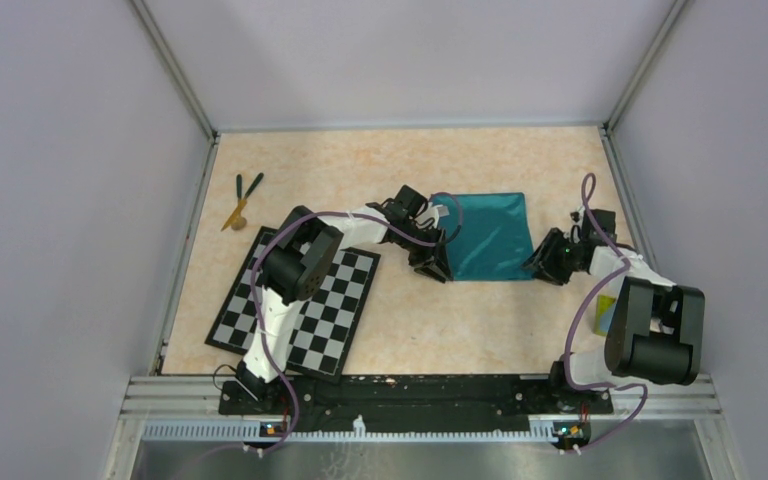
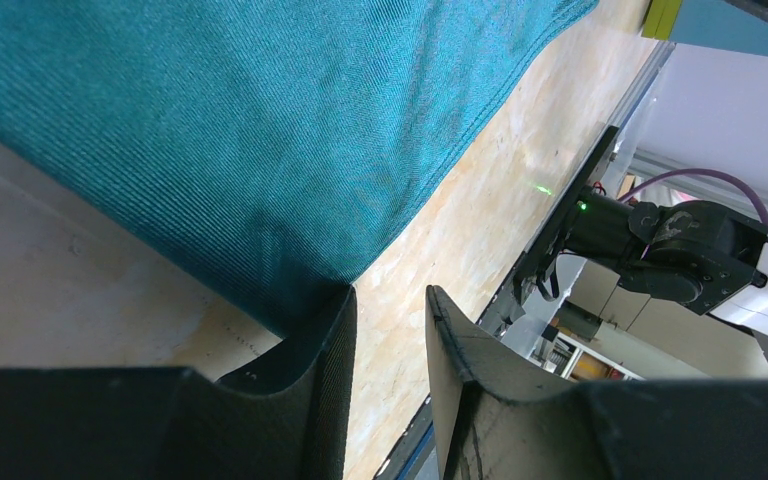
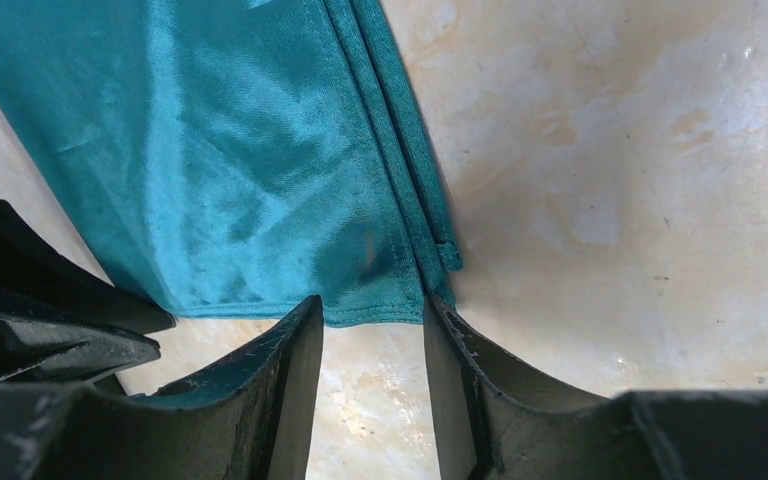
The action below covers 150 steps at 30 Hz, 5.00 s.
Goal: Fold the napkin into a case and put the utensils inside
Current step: Pick up the top corner of the square-folded napkin from the center of the board, then fold the top corner of the square-folded napkin at the center of the board.
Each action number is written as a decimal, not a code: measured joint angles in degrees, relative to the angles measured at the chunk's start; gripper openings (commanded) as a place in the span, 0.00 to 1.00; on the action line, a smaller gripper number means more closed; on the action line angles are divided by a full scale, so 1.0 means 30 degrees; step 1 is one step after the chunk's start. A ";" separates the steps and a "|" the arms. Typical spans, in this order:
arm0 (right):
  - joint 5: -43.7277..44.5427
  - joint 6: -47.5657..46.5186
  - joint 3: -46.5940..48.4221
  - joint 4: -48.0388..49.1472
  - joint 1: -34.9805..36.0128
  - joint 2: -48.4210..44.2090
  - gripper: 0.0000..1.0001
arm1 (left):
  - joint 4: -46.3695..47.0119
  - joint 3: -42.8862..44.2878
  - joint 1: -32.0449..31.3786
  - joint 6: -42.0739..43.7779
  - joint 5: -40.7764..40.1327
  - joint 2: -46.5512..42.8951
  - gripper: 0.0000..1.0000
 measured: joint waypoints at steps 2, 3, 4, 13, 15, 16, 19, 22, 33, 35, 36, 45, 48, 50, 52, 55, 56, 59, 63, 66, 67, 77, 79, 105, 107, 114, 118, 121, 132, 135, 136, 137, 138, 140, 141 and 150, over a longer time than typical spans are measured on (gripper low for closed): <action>-0.0015 -0.0015 0.0000 0.0022 0.0007 0.0073 0.40 | 0.0000 0.0000 0.0000 0.0000 0.0007 0.0000 0.37; -0.0080 -0.0015 0.0000 0.0058 0.0029 0.0117 0.40 | -0.0007 0.0000 0.0000 0.0000 0.0000 0.0000 0.37; -0.0168 -0.0022 0.0000 0.0095 0.0036 0.0131 0.40 | 0.0000 0.0000 0.0000 0.0007 0.0007 0.0000 0.37; -0.1435 0.0022 -0.0109 0.0474 0.0036 0.0102 0.41 | 0.0000 0.0000 0.0000 0.0000 0.0007 0.0000 0.37; -0.1610 0.0044 -0.0109 0.0597 0.0036 0.0102 0.42 | 0.0000 0.0000 0.0000 0.0000 0.0007 0.0000 0.37; -0.1741 0.0102 -0.0109 0.0707 0.0036 0.0102 0.43 | 0.0000 0.0000 0.0000 0.0007 0.0015 0.0000 0.37; -0.2135 0.0350 -0.0124 0.1188 0.0036 0.0109 0.45 | 0.0000 0.0000 -0.0007 0.0007 0.0007 0.0000 0.37; -0.2346 0.0619 -0.0124 0.1712 0.0036 0.0138 0.49 | 0.0000 0.0000 -0.0007 0.0007 0.0007 0.0000 0.37; -0.2412 0.1472 -0.0124 0.3089 0.0036 0.1443 0.58 | 0.0000 0.0000 -0.0022 0.0066 0.0022 0.0000 0.37; -0.2208 0.1362 -0.0124 0.3089 0.0036 0.1443 0.59 | 0.0000 0.0000 -0.0022 0.0066 0.0029 0.0000 0.37; -0.2120 0.1311 -0.0117 0.3096 0.0036 0.1443 0.60 | 0.0000 0.0000 -0.0022 0.0066 0.0036 0.0007 0.37; -0.2390 0.1188 -0.0080 0.3942 0.0036 0.1741 0.55 | 0.0000 0.0007 -0.0022 0.0066 0.0197 0.0066 0.37; -0.2761 0.1253 -0.0102 0.3927 0.0051 0.1712 0.52 | 0.0000 0.0007 -0.0022 0.0073 0.0204 0.0066 0.37; -0.2907 0.1282 -0.0248 0.3891 0.0131 0.1486 0.51 | 0.0000 0.0007 -0.0022 0.0073 0.0211 0.0066 0.37; -0.3009 0.1260 -0.0656 0.3672 0.0131 0.0816 0.51 | 0.0000 0.0007 -0.0022 0.0073 0.0211 0.0066 0.37; -0.3024 0.1202 -0.0976 0.3279 0.0131 -0.0036 0.49 | 0.0000 0.0007 -0.0022 0.0073 0.0211 0.0066 0.37; -0.3016 0.1188 -0.0976 0.3177 0.0131 -0.0197 0.48 | 0.0000 0.0007 -0.0022 0.0073 0.0211 0.0066 0.37; -0.3009 0.1188 -0.0976 0.3155 0.0138 -0.0510 0.44 | 0.0000 0.0007 -0.0022 0.0080 0.0204 0.0066 0.37; -0.2790 0.1188 -0.0976 0.3009 0.0153 -0.0517 0.40 | -0.0007 0.0007 -0.0022 0.0124 0.0211 0.0066 0.37; -0.2441 0.1188 -0.0976 0.2856 0.0160 -0.0561 0.38 | -0.0007 0.0007 -0.0022 0.0124 0.0211 0.0066 0.37; -0.2288 0.1188 -0.0976 0.2754 0.0160 -0.0634 0.37 | -0.0007 0.0007 -0.0022 0.0124 0.0211 0.0066 0.37; -0.1399 0.1180 -0.0976 0.2120 0.0160 -0.1326 0.24 | -0.0007 0.0007 -0.0022 0.0131 0.0204 0.0066 0.37; -0.1311 0.1173 -0.0976 0.2025 0.0160 -0.1348 0.23 | -0.0007 0.0007 -0.0022 0.0124 0.0204 0.0066 0.37; -0.0750 0.0758 -0.0947 0.1362 0.0160 -0.1435 0.00 | -0.0066 0.0146 -0.0022 0.0284 0.0313 0.0066 0.49; -0.1042 0.0627 -0.0933 0.1494 0.0168 -0.1166 0.00 | -0.0073 0.0262 -0.0015 0.0357 0.0364 0.0044 0.54; -0.1654 0.0568 0.0138 0.2353 0.1843 0.0087 0.00 | 0.0474 -0.0182 0.0962 0.0102 0.0525 -0.0954 0.49; -0.1989 0.1078 0.2630 0.3235 0.3759 0.2463 0.00 | 0.1158 -0.0386 0.1945 -0.0342 0.0729 -0.1107 0.46; -0.2076 0.1632 0.4772 0.4014 0.5209 0.4626 0.00 | 0.1552 -0.0736 0.2157 -0.0714 0.0860 -0.1100 0.42; -0.2892 0.4379 1.0958 0.6251 0.7672 1.1482 0.00 | 0.1661 -0.1530 0.1763 -0.1231 0.0612 -0.0809 0.28; -0.2914 0.4896 1.1701 0.6688 0.7701 1.2349 0.00 | 0.1668 -0.1690 0.1763 -0.1326 0.0321 -0.0801 0.25; -0.2900 0.4983 1.1846 0.6776 0.7694 1.2531 0.00 | 0.1668 -0.1705 0.1763 -0.1348 0.0262 -0.0801 0.24; -0.2900 0.5071 1.2043 0.6819 0.7701 1.2677 0.00 | 0.1668 -0.1734 0.1763 -0.1370 0.0197 -0.0801 0.24; -0.2892 0.5180 1.2203 0.6841 0.7708 1.2823 0.00 | 0.1668 -0.1763 0.1763 -0.1406 0.0153 -0.0801 0.22; -0.2936 0.5355 1.2655 0.6936 0.7708 1.3143 0.00 | 0.1661 -0.1785 0.1756 -0.1421 0.0073 -0.0801 0.18; -0.2965 0.5399 1.2837 0.6994 0.7708 1.3289 0.00 | 0.1661 -0.1785 0.1756 -0.1443 0.0007 -0.0801 0.17; -0.3242 0.5756 1.3733 0.7235 0.7745 1.4061 0.00 | 0.1494 -0.1785 0.1661 -0.1450 -0.0379 -0.0794 0.11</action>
